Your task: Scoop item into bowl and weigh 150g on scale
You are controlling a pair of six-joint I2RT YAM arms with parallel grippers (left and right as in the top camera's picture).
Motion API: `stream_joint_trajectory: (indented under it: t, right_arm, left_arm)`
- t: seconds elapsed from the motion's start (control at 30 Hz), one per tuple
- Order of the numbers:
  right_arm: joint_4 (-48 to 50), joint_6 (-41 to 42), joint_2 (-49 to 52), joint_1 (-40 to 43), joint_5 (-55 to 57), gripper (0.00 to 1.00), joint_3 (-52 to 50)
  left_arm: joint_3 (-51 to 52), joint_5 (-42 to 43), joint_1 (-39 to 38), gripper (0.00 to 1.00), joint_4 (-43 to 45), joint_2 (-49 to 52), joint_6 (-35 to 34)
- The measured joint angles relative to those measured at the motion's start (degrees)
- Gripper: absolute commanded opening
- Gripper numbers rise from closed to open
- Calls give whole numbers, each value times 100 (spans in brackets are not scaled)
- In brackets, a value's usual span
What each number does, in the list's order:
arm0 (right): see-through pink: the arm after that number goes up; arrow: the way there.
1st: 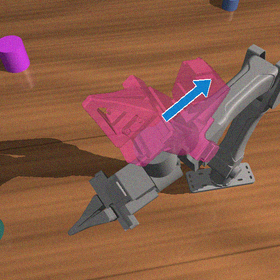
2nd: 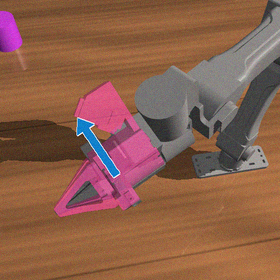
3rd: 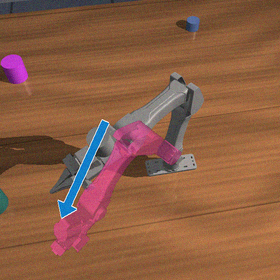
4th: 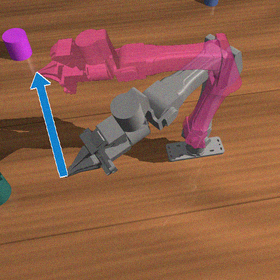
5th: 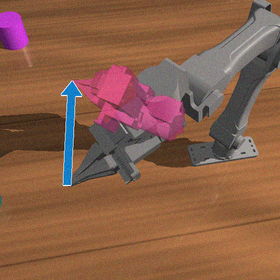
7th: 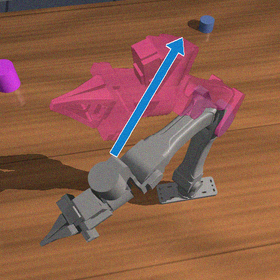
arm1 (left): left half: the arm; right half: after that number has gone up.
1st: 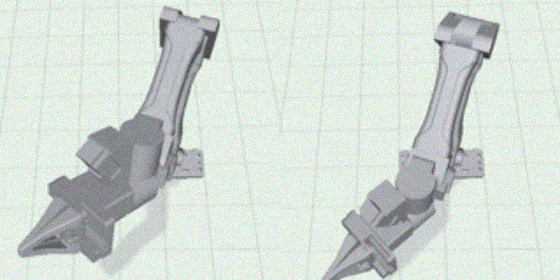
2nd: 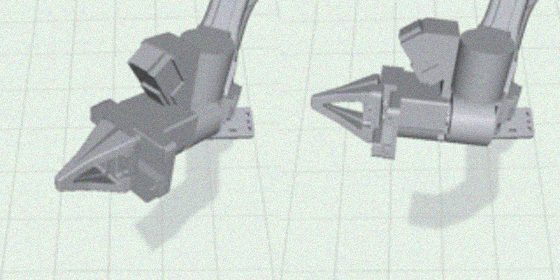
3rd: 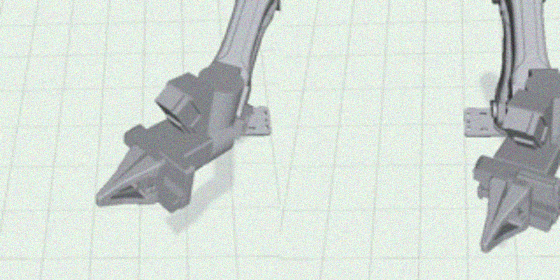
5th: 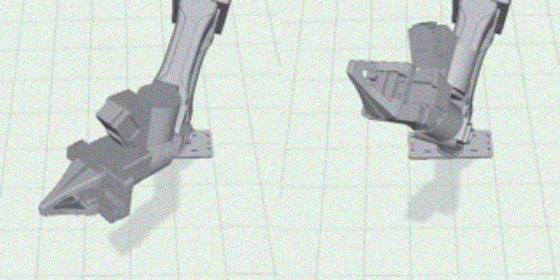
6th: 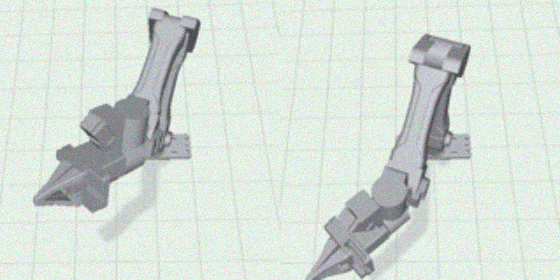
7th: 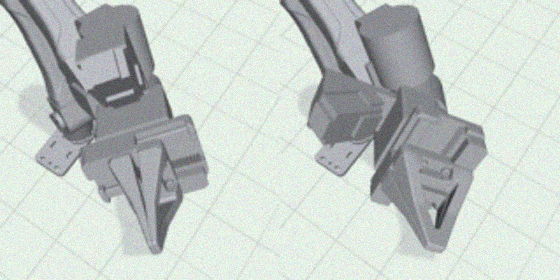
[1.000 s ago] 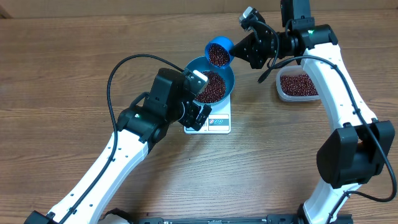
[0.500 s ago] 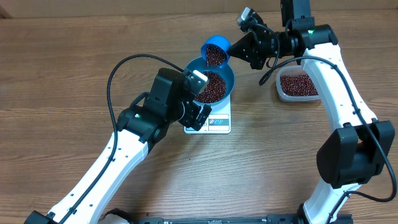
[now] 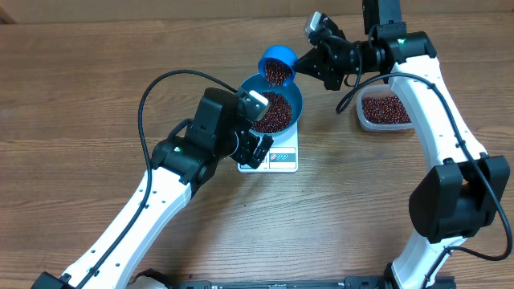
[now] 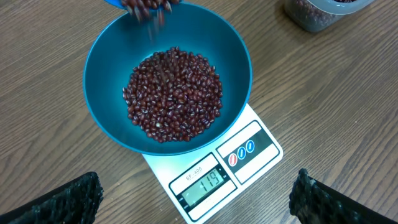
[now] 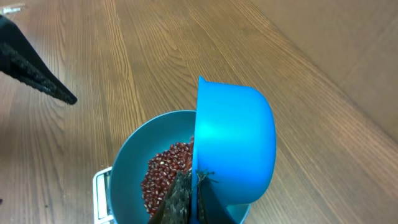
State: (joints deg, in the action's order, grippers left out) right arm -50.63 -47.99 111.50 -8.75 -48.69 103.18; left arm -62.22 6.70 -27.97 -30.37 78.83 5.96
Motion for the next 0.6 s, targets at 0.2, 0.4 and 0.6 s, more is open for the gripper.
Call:
stream_joint_trajectory:
  t: [0.2,0.4,0.6]
  right_arm:
    - [-2,-186,0,-2,-2,4,0]
    - [-46,-229,0,0,0,4,0]
    - [-48,-247,0,-2,-2,4,0]
  left_arm:
    - [0,0,0,99,-2,0,0]
    - [0,0,0,100,0,0,0]
    - [0,0,0,100,0,0,0]
